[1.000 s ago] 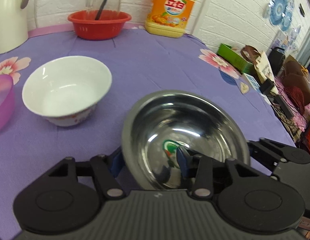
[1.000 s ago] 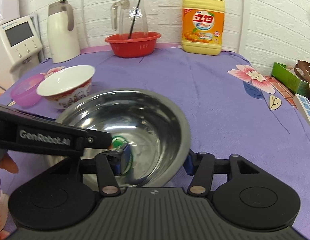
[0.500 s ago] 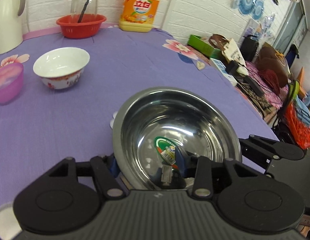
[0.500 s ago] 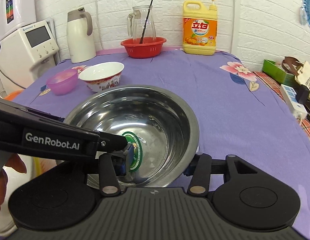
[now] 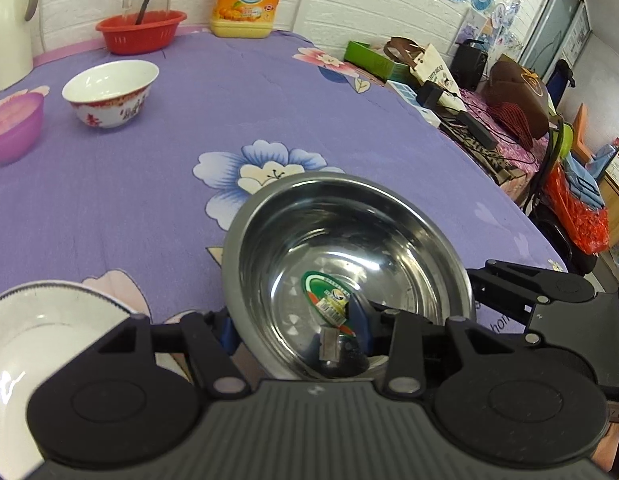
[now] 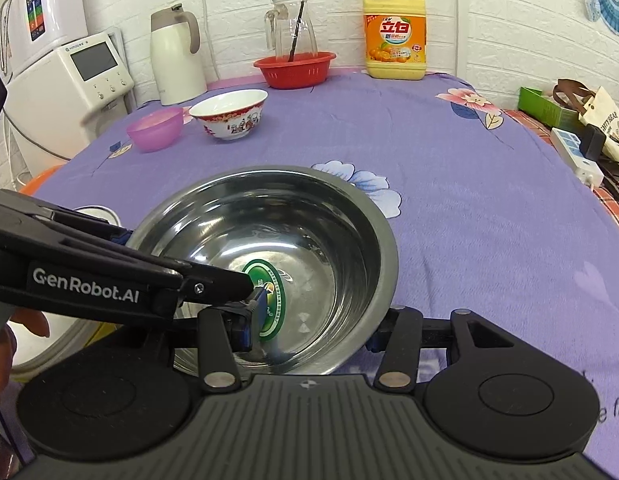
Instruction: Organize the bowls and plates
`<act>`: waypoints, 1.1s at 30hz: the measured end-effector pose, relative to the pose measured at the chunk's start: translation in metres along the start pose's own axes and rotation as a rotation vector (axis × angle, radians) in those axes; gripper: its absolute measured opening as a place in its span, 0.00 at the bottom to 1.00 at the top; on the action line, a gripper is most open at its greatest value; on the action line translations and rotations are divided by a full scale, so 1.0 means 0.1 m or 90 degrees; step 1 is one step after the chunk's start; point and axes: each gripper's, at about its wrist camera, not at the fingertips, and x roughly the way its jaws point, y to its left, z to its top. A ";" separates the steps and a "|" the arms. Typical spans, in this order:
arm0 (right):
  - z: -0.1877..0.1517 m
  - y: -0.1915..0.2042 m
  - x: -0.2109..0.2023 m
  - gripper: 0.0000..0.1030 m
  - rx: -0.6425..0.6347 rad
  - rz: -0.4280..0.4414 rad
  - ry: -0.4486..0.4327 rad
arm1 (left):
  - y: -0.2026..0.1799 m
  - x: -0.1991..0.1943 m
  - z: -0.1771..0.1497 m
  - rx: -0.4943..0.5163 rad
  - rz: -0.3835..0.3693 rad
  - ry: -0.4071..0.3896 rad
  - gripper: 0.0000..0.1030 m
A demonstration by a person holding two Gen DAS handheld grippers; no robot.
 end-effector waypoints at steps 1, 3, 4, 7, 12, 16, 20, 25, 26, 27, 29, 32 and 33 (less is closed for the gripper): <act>-0.01 0.00 0.00 0.81 0.004 0.002 0.000 | -0.01 0.00 -0.01 0.003 0.000 0.000 0.39; -0.02 -0.01 0.00 0.81 0.010 0.001 0.003 | -0.02 0.02 -0.01 0.001 0.000 0.003 0.39; -0.04 -0.01 0.00 0.81 0.013 0.000 0.004 | -0.03 0.02 -0.02 0.002 -0.001 0.004 0.39; -0.08 -0.04 0.00 0.81 0.023 0.003 0.010 | -0.03 0.05 -0.07 0.004 -0.003 0.007 0.39; -0.12 -0.06 -0.03 0.87 0.020 0.015 0.011 | -0.09 0.03 -0.08 0.042 0.053 -0.019 0.57; -0.11 -0.17 -0.16 1.00 0.063 0.031 -0.016 | 0.01 -0.17 0.03 0.021 0.046 -0.055 0.69; -0.03 -0.23 -0.31 1.00 0.080 0.020 -0.056 | 0.19 -0.43 0.17 0.002 0.077 -0.106 0.71; 0.07 -0.22 -0.25 1.00 0.074 0.014 -0.054 | 0.55 -0.72 0.26 -0.055 0.115 -0.145 0.72; 0.08 -0.22 -0.23 1.00 0.079 0.021 -0.050 | 0.61 -0.76 0.26 -0.068 0.120 -0.148 0.72; 0.09 -0.22 -0.22 1.00 0.085 0.028 -0.047 | 0.67 -0.78 0.25 -0.081 0.124 -0.150 0.72; 0.12 -0.22 -0.18 1.00 0.093 0.040 -0.040 | 0.77 -0.81 0.23 -0.099 0.129 -0.153 0.72; 0.15 -0.17 -0.14 1.00 0.081 0.030 -0.036 | 0.87 -0.80 0.17 -0.118 0.126 -0.145 0.72; 0.15 -0.15 -0.13 1.00 0.075 0.024 -0.034 | 0.89 -0.78 0.15 -0.121 0.120 -0.140 0.72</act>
